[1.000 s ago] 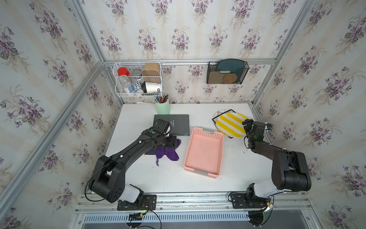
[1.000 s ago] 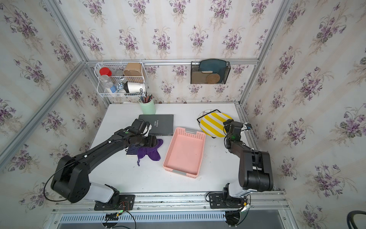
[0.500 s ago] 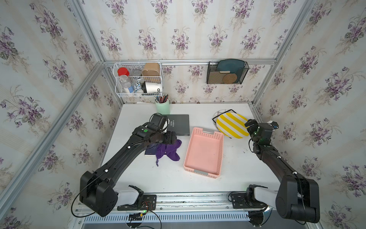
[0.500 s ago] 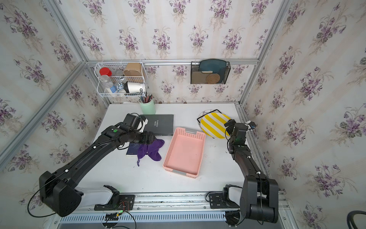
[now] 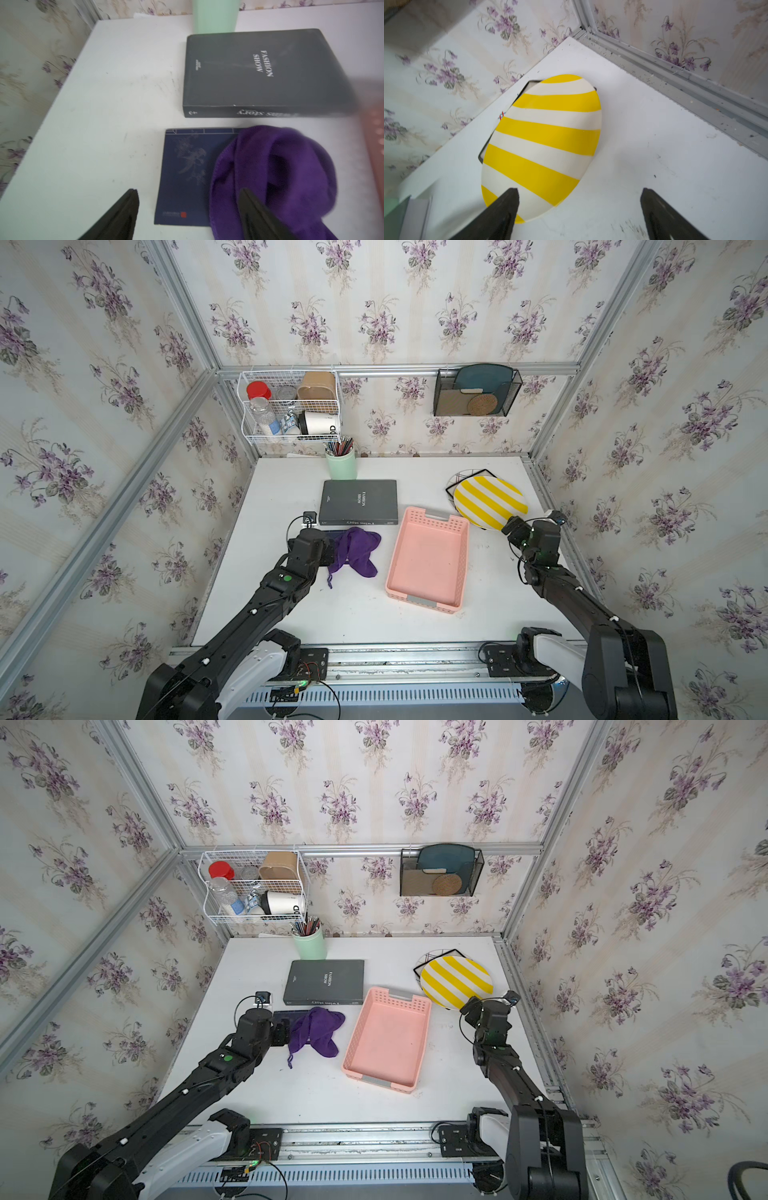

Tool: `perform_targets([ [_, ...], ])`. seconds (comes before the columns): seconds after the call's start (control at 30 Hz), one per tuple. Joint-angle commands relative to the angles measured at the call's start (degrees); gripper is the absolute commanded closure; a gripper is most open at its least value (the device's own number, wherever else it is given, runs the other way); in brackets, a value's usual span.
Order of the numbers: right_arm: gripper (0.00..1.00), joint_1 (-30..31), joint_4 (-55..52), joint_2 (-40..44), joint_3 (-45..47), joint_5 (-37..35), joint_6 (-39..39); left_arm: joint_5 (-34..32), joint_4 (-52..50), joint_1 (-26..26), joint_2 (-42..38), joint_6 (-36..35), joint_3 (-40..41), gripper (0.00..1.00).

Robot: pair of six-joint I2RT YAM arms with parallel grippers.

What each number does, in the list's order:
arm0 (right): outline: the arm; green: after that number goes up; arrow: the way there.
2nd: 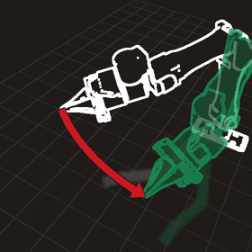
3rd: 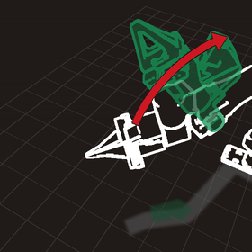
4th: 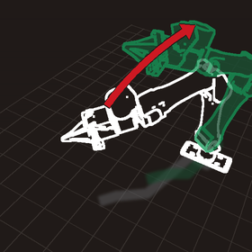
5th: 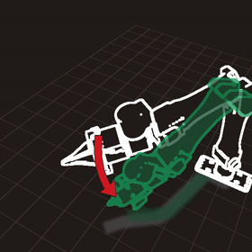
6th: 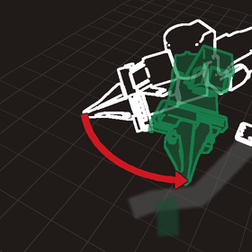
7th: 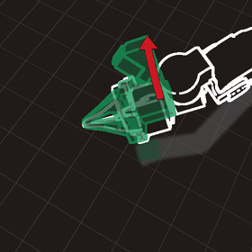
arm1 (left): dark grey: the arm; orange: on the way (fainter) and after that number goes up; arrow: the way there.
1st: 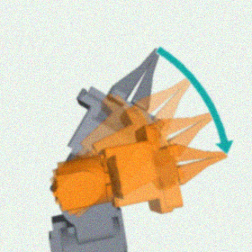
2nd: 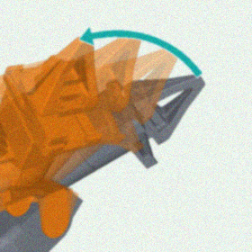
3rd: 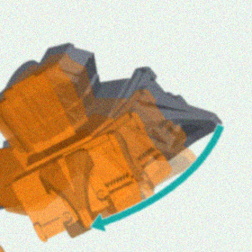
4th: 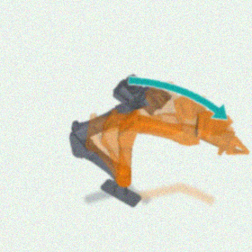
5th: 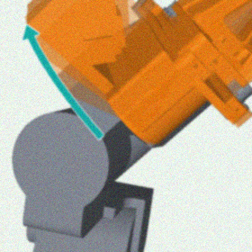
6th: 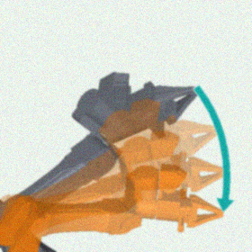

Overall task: Wipe the wet plate dry
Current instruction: Reset both arms

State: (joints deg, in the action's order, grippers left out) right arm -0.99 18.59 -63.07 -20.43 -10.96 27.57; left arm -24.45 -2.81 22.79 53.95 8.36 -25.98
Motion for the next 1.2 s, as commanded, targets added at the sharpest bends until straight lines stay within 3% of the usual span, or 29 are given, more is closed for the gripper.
perform_targets([
  [0.0, 0.03, 3.9, 12.4, 0.6, 2.1, -6.7, -10.2, -10.4, 20.3, -1.4, 3.2, -7.3, 3.1, 0.21],
  [0.1, 0.03, 7.7, 26.1, -2.1, 6.3, -10.1, -17.9, -13.0, 25.4, -3.1, 9.0, -9.2, 3.6, 0.21],
  [0.17, 0.02, 9.6, 27.4, -4.0, 7.3, -11.3, -20.5, -12.8, 29.3, -4.1, 12.7, -10.5, 4.1, 0.21],
  [0.3, 0.01, 9.7, 42.9, -8.7, 11.9, -10.2, -24.9, -3.4, 40.4, -7.2, 18.1, -12.2, 6.6, 0.21],
  [0.37, 0.00, 9.6, 57.3, -15.6, 13.5, -9.7, -27.9, 0.3, 45.0, -9.0, 20.7, -12.4, 6.3, 0.21],
  [0.47, 0.00, 9.7, 70.1, -27.5, 12.9, -9.9, -29.5, 2.8, 47.5, -12.4, 24.9, -13.5, 3.9, 0.21],
  [0.53, 0.00, 9.3, 62.7, -25.4, 11.3, -9.5, -27.8, 6.2, 51.6, -15.4, 27.6, -13.2, 4.4, 0.21],
  [0.6, 0.00, 6.3, 66.3, -26.3, 12.5, -5.1, -25.9, 10.3, 55.9, -18.7, 31.4, -10.1, 6.1, 0.21],
  [0.67, 0.00, 2.8, 62.0, -24.1, 12.3, -0.3, -22.6, 14.2, 63.5, -20.0, 35.5, -10.6, 7.7, 0.21],
  [0.73, 0.00, 2.6, 65.0, -25.5, 12.4, 0.8, -23.4, 16.8, 57.6, -20.1, 33.5, -11.0, 6.1, 0.19],
  [0.83, 0.00, 2.6, 63.0, -24.9, 12.2, 0.8, -23.3, 15.6, 50.0, -20.1, 33.4, -10.9, 2.4, 0.13],
  [0.93, 0.00, 2.6, 62.4, -24.6, 11.9, 0.7, -23.4, 15.0, 56.6, -20.0, 35.0, -11.4, 4.2, 0.12],
  [1.0, 0.00, 2.7, 62.9, -25.0, 11.8, 1.9, -23.8, 14.6, 52.9, -20.0, 33.9, -10.6, 3.4, 0.12],
  [1.17, 0.00, 2.7, 58.5, -25.2, 9.1, 5.2, -25.0, 14.6, 54.6, -20.0, 34.5, -10.9, 3.9, 0.12],
])
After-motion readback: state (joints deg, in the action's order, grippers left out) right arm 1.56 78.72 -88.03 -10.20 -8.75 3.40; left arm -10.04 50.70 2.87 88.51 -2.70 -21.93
